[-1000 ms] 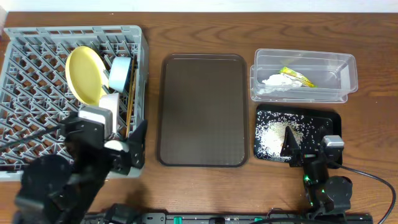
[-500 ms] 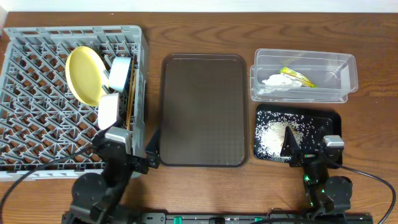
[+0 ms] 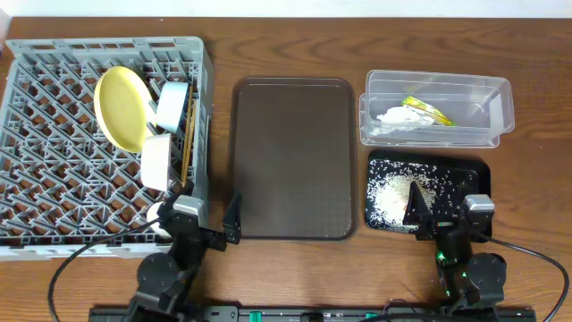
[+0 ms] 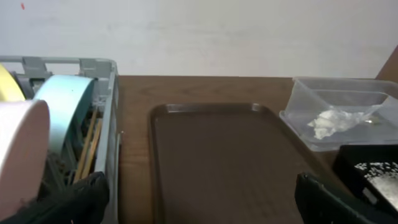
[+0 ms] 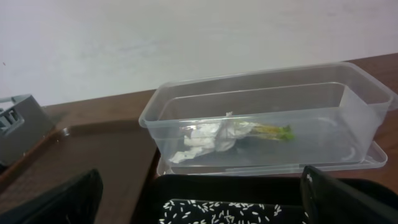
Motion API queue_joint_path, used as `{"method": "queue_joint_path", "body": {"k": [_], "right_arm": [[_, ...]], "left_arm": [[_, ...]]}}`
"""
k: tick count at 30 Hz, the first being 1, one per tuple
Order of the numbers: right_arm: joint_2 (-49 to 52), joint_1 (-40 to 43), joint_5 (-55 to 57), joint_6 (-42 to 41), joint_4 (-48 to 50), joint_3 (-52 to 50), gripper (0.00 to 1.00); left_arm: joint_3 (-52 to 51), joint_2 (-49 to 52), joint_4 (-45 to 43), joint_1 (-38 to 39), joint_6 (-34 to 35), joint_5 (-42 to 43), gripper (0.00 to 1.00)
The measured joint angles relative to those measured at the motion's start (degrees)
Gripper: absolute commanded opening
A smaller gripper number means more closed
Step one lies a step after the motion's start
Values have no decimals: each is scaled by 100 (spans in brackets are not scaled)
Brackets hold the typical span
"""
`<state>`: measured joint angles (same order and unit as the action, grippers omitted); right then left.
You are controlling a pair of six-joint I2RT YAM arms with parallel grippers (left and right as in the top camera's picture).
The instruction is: Sort waste into correct bins and load items into the dishwasher
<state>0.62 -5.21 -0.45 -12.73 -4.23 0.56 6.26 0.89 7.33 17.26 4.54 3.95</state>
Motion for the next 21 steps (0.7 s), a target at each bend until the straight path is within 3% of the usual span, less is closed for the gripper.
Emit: {"method": "queue_joint_path", "body": {"k": [21], "right_arm": [[0, 0, 0, 0, 0, -2, 99]], "left_arm": [[-442, -26, -448, 0, 0, -2, 96]]}}
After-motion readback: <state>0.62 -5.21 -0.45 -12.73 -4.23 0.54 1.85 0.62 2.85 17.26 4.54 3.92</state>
